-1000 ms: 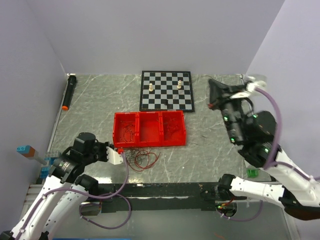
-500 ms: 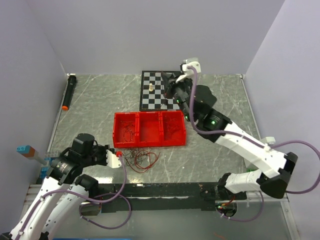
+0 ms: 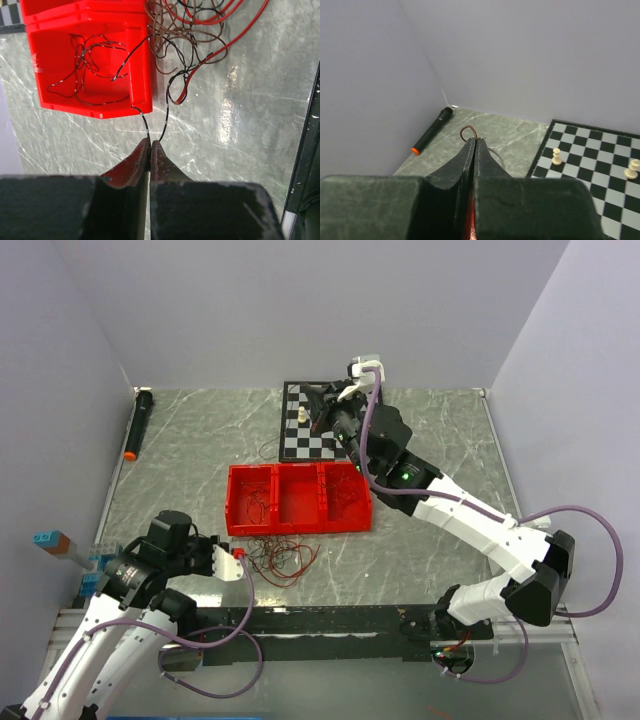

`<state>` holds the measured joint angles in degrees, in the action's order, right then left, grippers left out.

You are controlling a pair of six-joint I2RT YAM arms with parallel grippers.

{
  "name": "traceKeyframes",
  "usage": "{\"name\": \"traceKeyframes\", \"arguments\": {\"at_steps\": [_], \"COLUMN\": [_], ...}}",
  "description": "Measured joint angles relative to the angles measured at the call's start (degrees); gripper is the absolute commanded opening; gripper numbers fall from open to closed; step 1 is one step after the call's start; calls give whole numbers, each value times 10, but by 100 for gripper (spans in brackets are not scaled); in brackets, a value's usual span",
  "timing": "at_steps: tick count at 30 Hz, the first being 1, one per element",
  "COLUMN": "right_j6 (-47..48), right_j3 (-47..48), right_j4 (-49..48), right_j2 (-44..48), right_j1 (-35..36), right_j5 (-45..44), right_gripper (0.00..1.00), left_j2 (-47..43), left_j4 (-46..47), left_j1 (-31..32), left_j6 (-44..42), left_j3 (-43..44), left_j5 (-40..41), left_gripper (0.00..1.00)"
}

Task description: Untangle the cables

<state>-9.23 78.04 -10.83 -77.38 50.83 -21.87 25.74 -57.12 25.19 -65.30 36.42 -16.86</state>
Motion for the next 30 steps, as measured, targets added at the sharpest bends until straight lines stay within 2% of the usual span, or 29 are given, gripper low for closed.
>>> {"name": "traceKeyframes", "arguments": {"at_steps": [16, 22, 30], "right_j6": [-45, -54, -61], "right_j3": [-19, -97, -233], "right_j4": [-38, -46, -44], "right_j2": [-48, -34, 30], "right_j1": [-4, -13, -14], "right_j5": [31, 24, -21], "right_gripper": [0, 0, 0], "left_j2": [0, 0, 0], "left_j4": [-6, -7, -7], "left_j1": [0, 0, 0], "left_j6": [-13, -13, -14], "left_j3": [-7, -11, -11], "left_j5": [13, 14, 17], "left_gripper": [6, 6, 6]}}
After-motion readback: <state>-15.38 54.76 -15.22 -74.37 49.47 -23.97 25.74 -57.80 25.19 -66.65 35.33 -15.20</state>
